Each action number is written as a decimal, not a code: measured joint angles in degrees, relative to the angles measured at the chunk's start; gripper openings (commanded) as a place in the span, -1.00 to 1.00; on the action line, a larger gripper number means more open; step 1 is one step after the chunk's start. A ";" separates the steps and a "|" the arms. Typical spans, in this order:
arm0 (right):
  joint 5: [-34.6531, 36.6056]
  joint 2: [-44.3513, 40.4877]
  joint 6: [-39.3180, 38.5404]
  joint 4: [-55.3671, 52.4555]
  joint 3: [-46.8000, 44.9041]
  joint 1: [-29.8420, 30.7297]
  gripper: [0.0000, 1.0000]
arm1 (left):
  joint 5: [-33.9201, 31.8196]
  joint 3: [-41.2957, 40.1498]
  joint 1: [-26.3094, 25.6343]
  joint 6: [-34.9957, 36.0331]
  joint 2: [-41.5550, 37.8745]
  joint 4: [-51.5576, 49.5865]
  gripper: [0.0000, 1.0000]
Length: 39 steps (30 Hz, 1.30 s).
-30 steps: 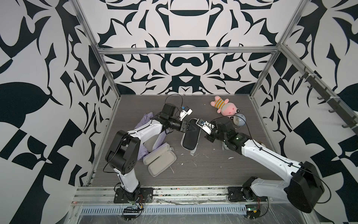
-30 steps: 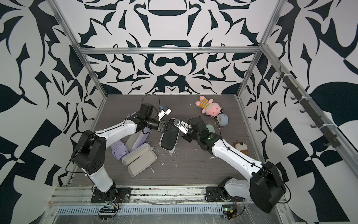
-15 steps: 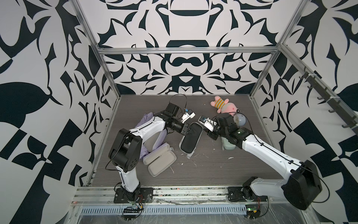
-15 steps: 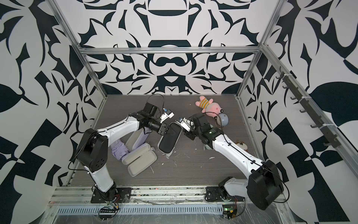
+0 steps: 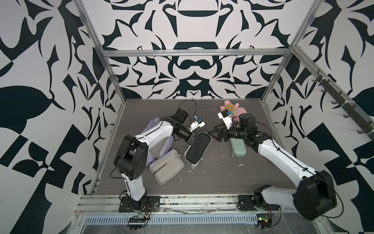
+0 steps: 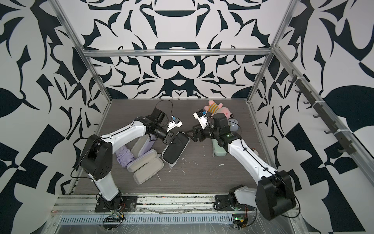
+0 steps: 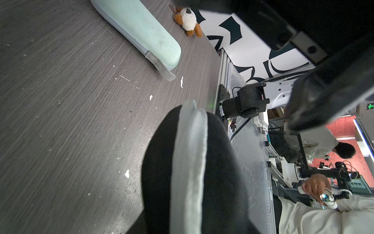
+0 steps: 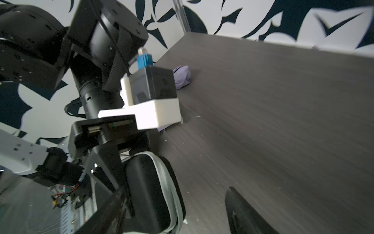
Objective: Put umbrellas into zippered umbrella sleeves
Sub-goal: Adjust the umbrella sleeve.
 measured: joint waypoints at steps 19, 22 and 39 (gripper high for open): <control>-17.03 9.20 7.04 6.45 0.13 1.75 -0.70 | -2.16 2.78 -0.20 2.38 -1.40 -4.37 -0.03; -17.62 9.40 10.67 10.73 -0.31 1.46 -0.91 | -3.08 4.02 0.59 0.50 -1.40 -3.63 0.28; 22.03 11.19 49.33 47.80 -15.87 2.12 -1.00 | -24.59 -22.82 11.69 -50.36 -25.64 42.88 0.90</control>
